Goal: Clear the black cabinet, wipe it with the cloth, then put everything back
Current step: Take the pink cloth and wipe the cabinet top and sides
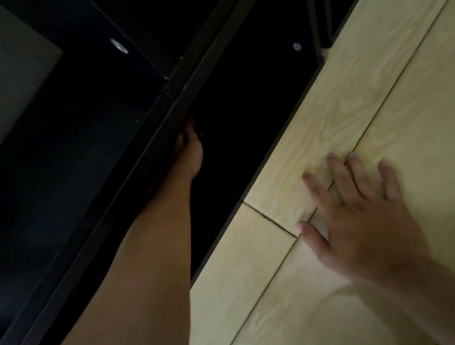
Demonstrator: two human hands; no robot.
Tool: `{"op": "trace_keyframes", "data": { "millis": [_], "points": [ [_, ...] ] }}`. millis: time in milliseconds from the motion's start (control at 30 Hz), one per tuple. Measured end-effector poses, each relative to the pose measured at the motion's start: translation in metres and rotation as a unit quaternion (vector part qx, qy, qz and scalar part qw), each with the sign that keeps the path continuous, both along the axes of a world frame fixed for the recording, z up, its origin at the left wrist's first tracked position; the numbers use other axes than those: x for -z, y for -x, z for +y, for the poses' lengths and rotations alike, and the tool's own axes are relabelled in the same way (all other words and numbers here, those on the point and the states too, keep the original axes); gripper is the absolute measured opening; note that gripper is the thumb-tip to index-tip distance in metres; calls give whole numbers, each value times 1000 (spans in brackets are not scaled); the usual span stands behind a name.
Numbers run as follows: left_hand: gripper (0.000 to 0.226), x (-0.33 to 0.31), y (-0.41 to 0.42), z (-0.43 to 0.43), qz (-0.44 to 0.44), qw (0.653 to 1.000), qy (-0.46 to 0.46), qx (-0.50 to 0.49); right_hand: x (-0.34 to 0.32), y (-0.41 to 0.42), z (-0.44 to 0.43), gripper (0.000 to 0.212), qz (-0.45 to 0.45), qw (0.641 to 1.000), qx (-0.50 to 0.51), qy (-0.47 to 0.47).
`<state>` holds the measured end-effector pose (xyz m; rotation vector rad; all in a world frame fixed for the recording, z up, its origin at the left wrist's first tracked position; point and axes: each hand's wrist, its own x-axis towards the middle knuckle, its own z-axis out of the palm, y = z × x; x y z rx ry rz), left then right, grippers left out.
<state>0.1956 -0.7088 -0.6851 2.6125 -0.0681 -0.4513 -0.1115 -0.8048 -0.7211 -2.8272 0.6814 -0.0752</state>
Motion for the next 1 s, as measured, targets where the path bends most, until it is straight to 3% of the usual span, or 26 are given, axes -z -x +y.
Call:
{"op": "trace_keyframes", "data": {
  "millis": [100, 167, 433, 767, 1000],
  "points": [
    [58, -11, 41, 3, -38, 989, -140, 22, -2, 0, 0, 80, 18, 1000, -2, 1],
    [58, -13, 68, 4, -21, 984, -172, 27, -4, 0, 0, 81, 31, 1000, -4, 1],
    [58, -22, 146, -8, 41, 980, -178, 79, -12, 1, -1, 84, 62, 998, -3, -11],
    [67, -24, 148, -5, 65, 973, -192, 110, -29, -2, -4, 75, 113, 993, -25, -32],
    [64, -18, 144, -6, 47, 973, -198, 110, -39, -14, -97, 66, 122, 990, 63, 10]
  ]
}}
